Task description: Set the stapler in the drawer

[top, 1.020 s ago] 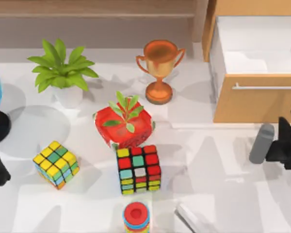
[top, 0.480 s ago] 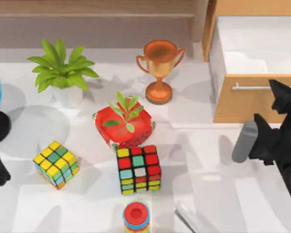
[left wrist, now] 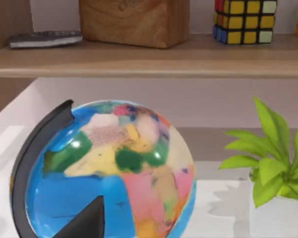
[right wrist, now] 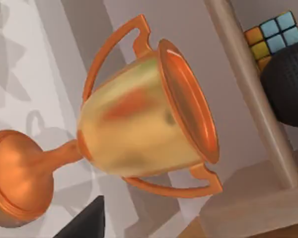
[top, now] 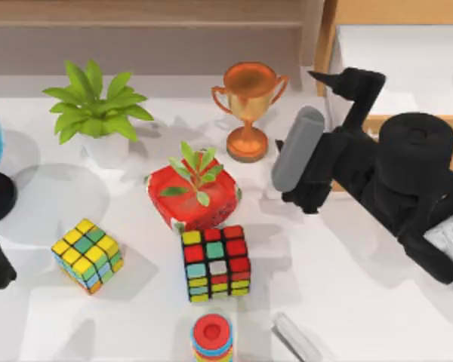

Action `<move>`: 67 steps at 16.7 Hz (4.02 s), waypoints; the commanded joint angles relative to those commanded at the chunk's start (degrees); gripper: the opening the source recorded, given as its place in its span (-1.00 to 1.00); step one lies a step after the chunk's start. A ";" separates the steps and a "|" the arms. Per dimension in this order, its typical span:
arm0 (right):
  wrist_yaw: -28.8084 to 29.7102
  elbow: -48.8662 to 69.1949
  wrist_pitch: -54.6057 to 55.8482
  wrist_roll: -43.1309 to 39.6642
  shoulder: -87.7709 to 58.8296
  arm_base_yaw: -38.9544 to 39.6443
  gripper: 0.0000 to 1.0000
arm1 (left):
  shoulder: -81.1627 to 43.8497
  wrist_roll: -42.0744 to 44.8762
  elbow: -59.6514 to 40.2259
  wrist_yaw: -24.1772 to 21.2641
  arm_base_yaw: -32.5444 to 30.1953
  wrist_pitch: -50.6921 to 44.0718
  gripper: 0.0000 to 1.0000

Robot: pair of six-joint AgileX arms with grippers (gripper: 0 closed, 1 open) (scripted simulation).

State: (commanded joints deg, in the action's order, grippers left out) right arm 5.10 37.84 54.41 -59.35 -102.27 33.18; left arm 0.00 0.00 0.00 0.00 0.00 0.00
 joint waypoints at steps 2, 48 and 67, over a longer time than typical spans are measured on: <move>-2.01 6.67 -15.37 8.64 2.40 0.95 1.00 | 0.00 0.00 0.00 0.00 0.00 0.00 1.00; -5.28 20.97 -97.81 72.55 -3.09 20.84 0.25 | 0.00 0.00 0.00 0.00 0.00 0.00 1.00; -5.07 20.63 -97.95 72.29 -2.99 20.37 -1.00 | 0.00 0.00 0.00 0.00 0.00 0.00 1.00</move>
State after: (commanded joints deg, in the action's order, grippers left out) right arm 0.03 58.47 -43.54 12.94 -105.26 53.55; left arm 0.00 0.00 0.00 0.00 0.00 0.00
